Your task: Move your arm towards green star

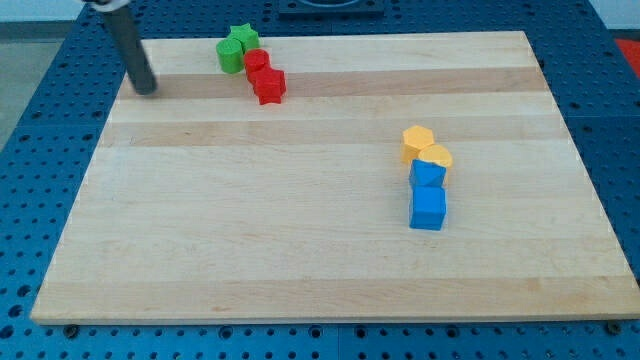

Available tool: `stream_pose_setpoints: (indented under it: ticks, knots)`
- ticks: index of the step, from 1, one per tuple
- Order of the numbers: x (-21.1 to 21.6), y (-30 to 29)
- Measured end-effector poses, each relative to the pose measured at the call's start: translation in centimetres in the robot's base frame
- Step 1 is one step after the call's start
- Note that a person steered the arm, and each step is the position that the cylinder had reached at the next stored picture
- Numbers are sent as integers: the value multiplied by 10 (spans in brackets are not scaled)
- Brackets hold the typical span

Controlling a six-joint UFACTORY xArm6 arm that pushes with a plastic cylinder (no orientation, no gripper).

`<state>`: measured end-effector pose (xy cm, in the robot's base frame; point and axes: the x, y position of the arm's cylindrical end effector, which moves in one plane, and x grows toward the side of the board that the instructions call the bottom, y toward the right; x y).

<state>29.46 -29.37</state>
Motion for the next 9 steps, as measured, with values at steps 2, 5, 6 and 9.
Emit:
stream_pose_setpoints:
  ticks: [2,5,6,9]
  knots:
    - [-20,-11]
    - [-91,13]
    - [-98,32]
    - [-103,153]
